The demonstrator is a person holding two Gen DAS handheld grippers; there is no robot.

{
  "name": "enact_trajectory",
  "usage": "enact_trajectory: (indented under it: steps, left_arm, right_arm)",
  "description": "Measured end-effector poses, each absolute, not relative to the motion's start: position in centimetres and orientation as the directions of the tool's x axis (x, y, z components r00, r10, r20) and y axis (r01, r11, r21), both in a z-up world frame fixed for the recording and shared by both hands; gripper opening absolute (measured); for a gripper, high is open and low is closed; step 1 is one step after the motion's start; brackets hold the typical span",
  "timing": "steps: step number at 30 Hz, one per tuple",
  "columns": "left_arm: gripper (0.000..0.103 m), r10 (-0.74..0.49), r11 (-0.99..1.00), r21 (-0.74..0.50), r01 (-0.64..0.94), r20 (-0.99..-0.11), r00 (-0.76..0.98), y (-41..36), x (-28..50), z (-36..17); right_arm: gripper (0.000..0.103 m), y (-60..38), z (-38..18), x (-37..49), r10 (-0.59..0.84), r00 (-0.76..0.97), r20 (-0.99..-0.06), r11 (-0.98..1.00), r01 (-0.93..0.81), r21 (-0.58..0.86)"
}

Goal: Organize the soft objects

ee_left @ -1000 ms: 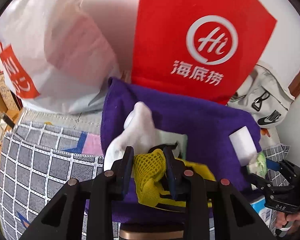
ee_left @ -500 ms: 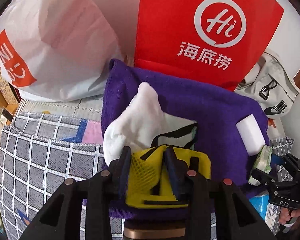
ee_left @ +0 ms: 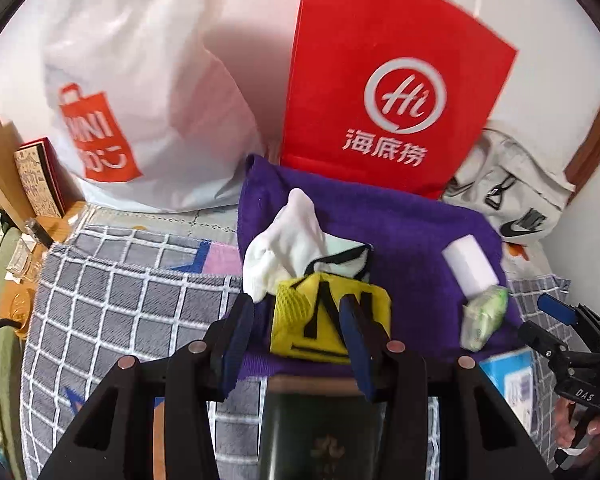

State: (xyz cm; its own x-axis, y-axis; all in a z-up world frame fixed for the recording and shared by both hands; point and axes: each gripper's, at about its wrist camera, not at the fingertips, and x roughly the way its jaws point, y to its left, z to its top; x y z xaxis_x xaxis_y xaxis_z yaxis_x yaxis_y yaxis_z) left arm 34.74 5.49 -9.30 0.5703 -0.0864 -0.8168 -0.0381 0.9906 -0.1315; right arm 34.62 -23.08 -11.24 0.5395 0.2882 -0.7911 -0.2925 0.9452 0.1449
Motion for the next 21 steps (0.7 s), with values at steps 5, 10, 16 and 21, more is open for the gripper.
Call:
enact_trajectory:
  steps: [5, 10, 16, 21]
  left_arm:
    - [0.043, -0.100, 0.990, -0.139, -0.022, -0.802, 0.589, 5.7, 31.0, -8.1]
    - [0.043, -0.071, 0.994, -0.104, -0.023, -0.808, 0.584, 5.5, 26.8, -7.9]
    - [0.043, -0.079, 0.992, -0.122, -0.035, -0.814, 0.576, 4.9, 22.2, -8.8]
    - [0.043, -0.087, 0.991, -0.128, -0.031, -0.815, 0.573, 4.2, 19.3, -9.6]
  right_arm:
    - [0.077, -23.0, -9.3, 30.8, 0.338, 0.546, -0.767, 0.932, -0.307, 0.192]
    - [0.077, -21.6, -8.8, 26.0, 0.363, 0.535, -0.763, 0.920, -0.335, 0.203]
    - [0.065, -20.3, -11.1, 19.2, 0.390, 0.474, -0.790, 0.894, -0.399, 0.202]
    - [0.056, -20.1, -13.5, 15.3, 0.410, 0.414, -0.813, 0.883, -0.404, 0.240]
